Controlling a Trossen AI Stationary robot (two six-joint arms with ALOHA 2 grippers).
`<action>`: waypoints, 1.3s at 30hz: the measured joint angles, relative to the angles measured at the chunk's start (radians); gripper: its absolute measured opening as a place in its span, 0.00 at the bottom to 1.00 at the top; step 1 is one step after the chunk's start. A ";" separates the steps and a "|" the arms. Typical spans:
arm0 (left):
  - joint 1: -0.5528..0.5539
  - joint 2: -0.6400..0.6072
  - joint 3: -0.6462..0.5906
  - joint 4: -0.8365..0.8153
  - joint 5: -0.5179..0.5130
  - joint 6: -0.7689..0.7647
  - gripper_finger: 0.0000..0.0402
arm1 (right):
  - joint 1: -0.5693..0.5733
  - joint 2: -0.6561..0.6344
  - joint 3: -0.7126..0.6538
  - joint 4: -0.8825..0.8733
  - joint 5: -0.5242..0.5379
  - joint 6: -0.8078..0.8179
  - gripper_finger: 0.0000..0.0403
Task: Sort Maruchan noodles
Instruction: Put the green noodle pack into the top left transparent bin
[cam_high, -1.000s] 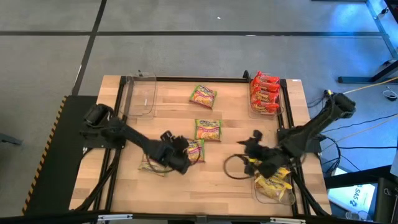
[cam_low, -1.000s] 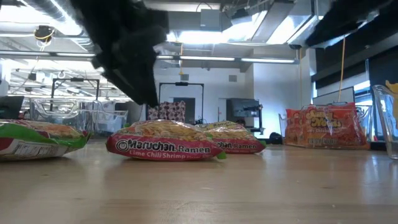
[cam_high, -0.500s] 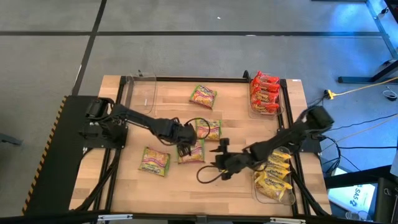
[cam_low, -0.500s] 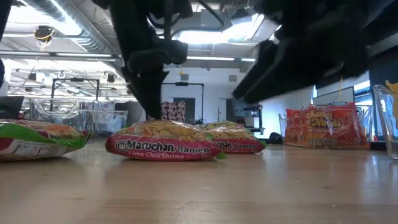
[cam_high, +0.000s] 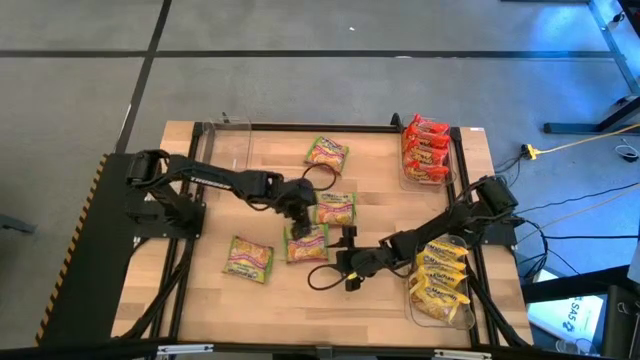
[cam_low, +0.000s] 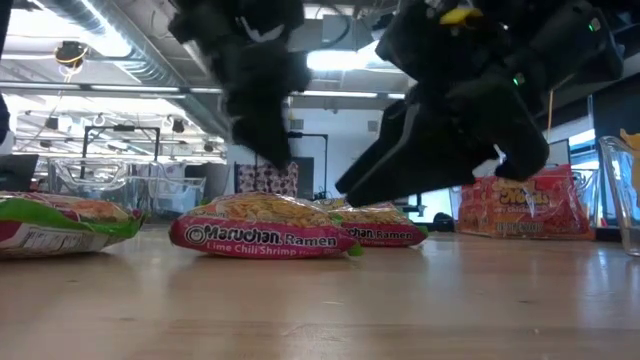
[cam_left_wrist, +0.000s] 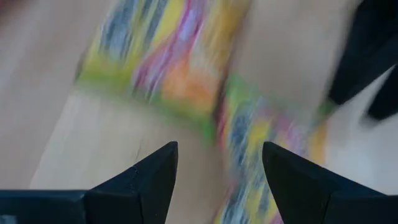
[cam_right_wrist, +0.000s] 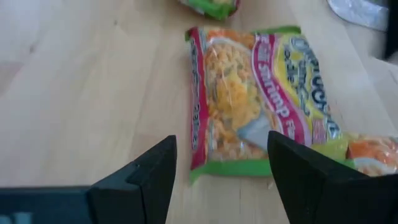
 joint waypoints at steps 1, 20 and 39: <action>0.000 -0.004 -0.011 0.055 -0.002 0.009 0.57 | 0.001 -0.001 -0.006 -0.003 0.000 0.000 0.55; -0.012 -0.014 -0.045 0.119 -0.117 0.034 0.59 | -0.014 -0.003 -0.046 0.099 -0.007 0.008 0.55; 0.047 -0.013 -0.153 0.170 0.153 -0.106 0.58 | -0.014 -0.003 -0.046 0.075 -0.018 -0.001 0.55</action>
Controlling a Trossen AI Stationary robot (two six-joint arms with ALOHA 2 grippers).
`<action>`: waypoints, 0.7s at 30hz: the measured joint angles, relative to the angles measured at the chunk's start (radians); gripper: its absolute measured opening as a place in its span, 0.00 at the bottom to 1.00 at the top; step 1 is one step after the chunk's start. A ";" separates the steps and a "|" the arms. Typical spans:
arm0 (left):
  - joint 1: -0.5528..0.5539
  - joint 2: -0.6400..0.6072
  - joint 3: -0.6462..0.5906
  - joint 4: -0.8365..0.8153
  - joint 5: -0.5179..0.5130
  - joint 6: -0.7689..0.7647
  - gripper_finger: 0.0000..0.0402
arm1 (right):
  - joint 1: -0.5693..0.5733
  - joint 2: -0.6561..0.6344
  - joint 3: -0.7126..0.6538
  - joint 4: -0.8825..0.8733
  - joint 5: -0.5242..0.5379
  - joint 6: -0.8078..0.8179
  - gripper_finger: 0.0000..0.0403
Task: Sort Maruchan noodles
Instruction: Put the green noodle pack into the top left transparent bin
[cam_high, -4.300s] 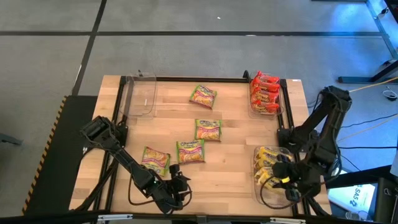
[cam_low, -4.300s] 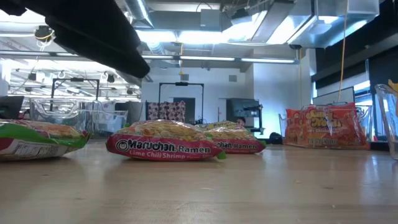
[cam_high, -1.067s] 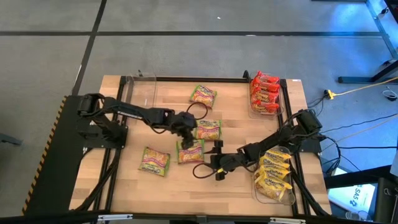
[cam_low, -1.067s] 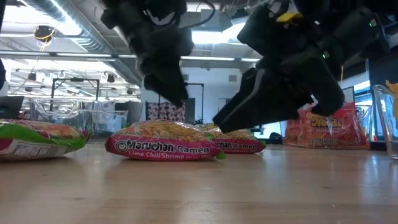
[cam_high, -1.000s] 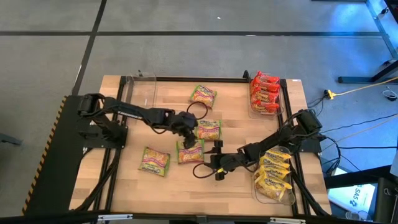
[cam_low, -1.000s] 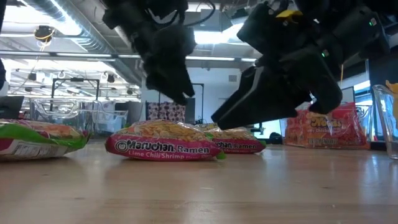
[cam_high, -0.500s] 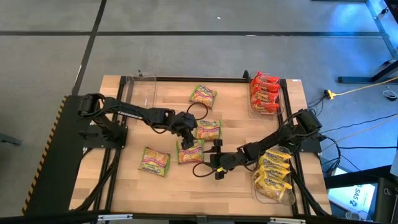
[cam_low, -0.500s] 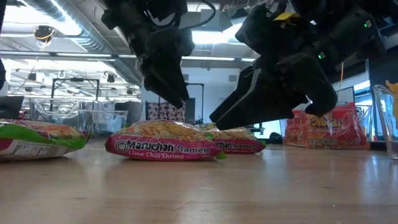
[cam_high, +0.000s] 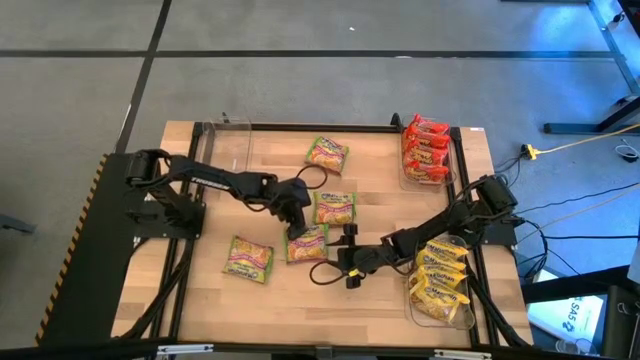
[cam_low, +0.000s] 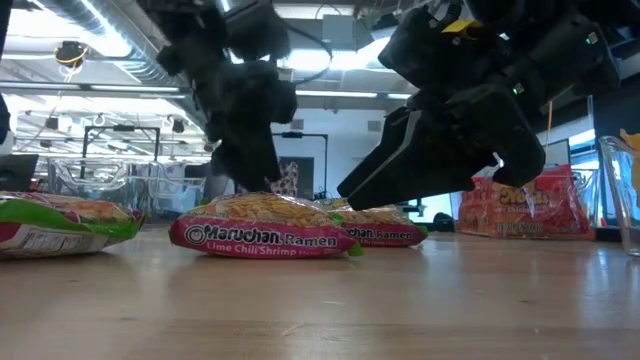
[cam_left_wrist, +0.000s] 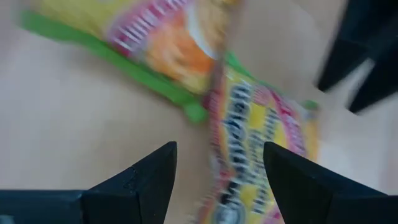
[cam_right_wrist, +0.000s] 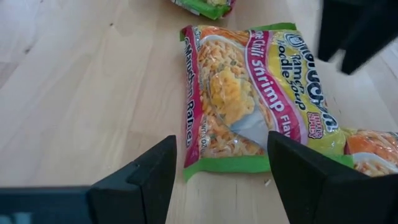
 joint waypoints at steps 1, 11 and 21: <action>0.003 0.000 -0.018 0.024 0.031 -0.015 0.58 | 0.000 0.000 0.000 0.000 0.000 0.000 0.55; 0.023 0.001 -0.126 0.182 0.089 -0.103 0.58 | -0.014 -0.001 0.000 0.007 -0.026 0.001 0.55; 0.037 0.116 -0.142 0.348 0.329 -0.204 0.58 | -0.013 0.003 0.000 0.011 -0.027 -0.007 0.55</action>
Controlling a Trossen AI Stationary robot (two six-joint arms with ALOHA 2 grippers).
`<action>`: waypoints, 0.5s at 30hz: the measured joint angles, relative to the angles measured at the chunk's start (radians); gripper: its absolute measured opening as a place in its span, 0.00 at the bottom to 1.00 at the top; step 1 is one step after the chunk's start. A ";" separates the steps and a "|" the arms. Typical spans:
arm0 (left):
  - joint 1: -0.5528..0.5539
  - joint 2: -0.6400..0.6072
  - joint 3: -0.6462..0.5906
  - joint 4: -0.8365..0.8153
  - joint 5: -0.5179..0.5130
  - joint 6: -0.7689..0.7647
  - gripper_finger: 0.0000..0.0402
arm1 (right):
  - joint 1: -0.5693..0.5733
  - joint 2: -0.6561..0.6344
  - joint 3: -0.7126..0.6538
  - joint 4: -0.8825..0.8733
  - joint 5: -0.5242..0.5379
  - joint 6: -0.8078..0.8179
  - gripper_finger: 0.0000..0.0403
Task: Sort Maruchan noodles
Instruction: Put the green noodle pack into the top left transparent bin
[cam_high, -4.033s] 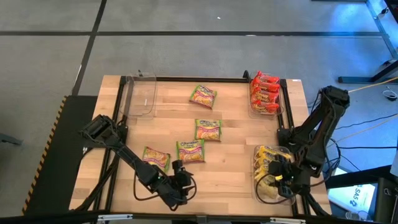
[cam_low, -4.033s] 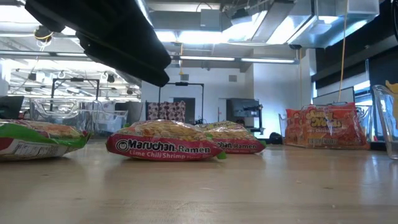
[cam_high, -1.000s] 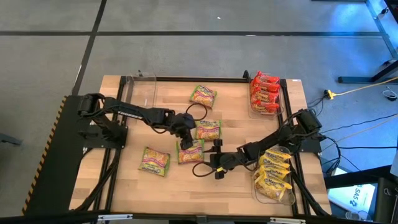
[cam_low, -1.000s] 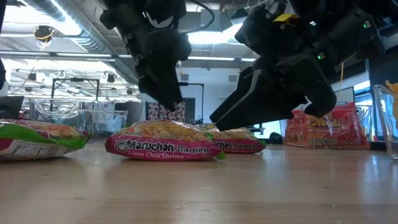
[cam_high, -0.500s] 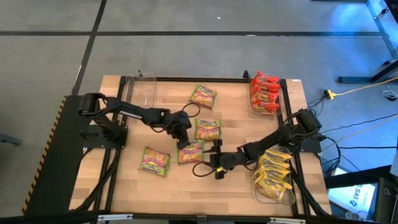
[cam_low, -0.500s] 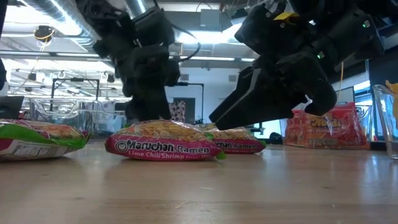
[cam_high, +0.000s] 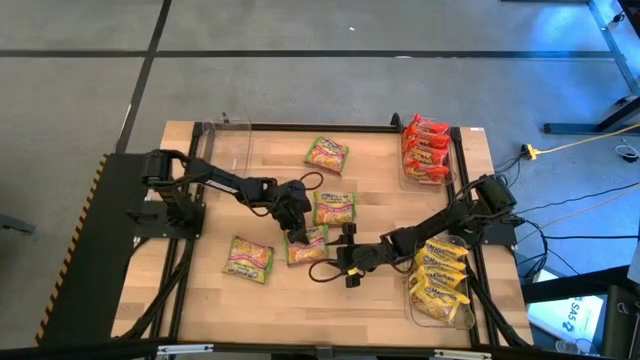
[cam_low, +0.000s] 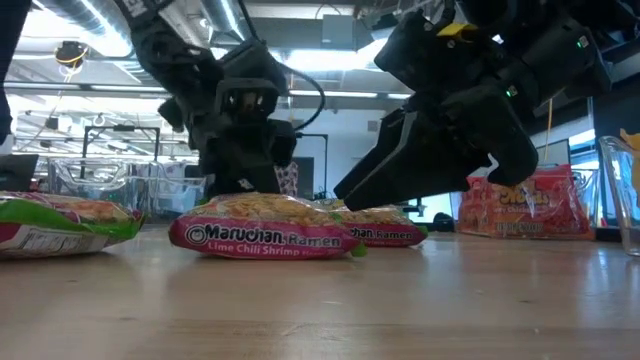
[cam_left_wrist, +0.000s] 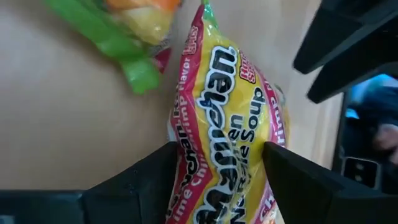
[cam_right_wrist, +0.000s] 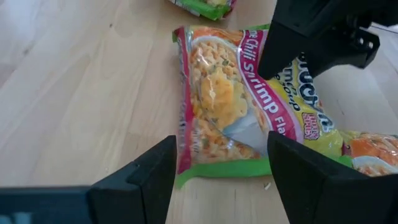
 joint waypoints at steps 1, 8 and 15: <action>0.000 0.012 0.000 0.014 0.017 0.000 0.58 | 0.000 0.001 0.000 0.000 0.000 -0.009 0.55; -0.011 0.071 0.002 0.079 0.115 -0.019 0.42 | 0.000 0.001 0.000 0.004 0.007 -0.019 0.55; -0.022 0.074 0.002 0.096 0.088 0.037 0.25 | 0.000 0.003 0.000 0.006 0.011 -0.019 0.55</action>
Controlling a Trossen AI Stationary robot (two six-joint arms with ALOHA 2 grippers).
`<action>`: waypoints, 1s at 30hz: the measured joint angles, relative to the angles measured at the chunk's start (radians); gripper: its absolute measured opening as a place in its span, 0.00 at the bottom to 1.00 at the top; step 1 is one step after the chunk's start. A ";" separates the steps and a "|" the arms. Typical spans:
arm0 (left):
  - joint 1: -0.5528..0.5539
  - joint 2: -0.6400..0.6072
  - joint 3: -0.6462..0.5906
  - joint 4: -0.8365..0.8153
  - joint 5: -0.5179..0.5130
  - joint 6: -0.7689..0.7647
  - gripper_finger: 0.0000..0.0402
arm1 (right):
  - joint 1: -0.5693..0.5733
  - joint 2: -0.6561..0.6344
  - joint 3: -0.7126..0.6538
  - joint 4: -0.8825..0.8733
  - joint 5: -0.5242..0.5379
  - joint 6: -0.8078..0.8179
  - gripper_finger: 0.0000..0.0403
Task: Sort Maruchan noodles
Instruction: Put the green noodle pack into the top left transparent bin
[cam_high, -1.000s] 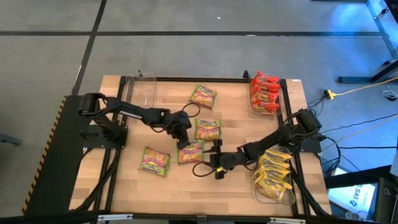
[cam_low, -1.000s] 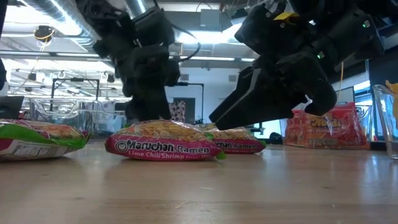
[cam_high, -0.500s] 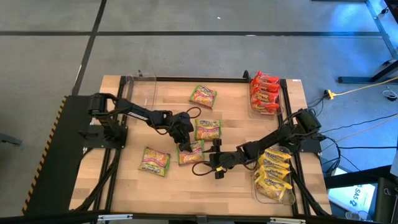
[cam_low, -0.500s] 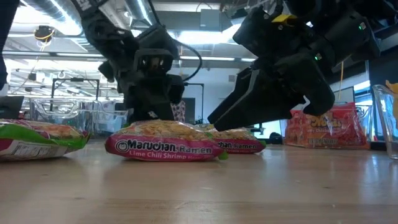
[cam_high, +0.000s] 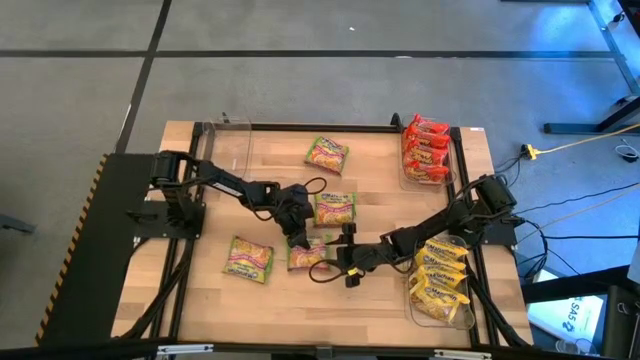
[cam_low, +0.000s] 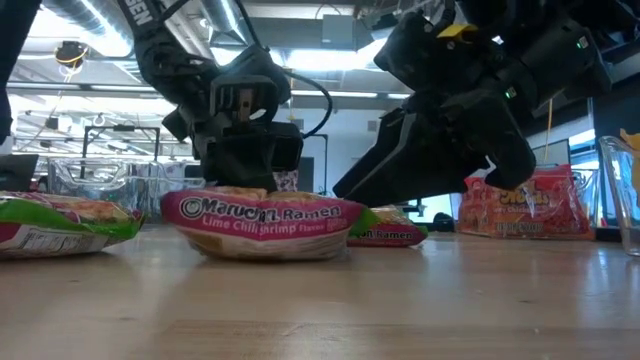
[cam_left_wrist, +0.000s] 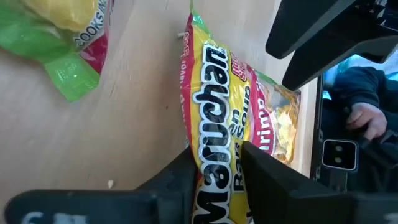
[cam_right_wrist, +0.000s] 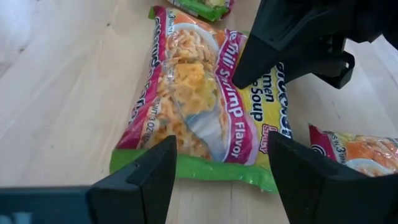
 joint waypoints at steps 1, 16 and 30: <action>0.000 0.000 0.000 0.000 -0.002 0.003 0.24 | 0.000 0.000 0.000 0.000 0.001 0.000 0.55; -0.059 -0.144 -0.001 -0.026 -0.225 0.174 0.15 | 0.056 -0.243 0.001 -0.315 0.198 -0.024 0.55; -0.080 -0.292 0.000 -0.180 -0.422 0.230 0.01 | 0.055 -0.266 0.001 -0.413 0.092 -0.011 0.55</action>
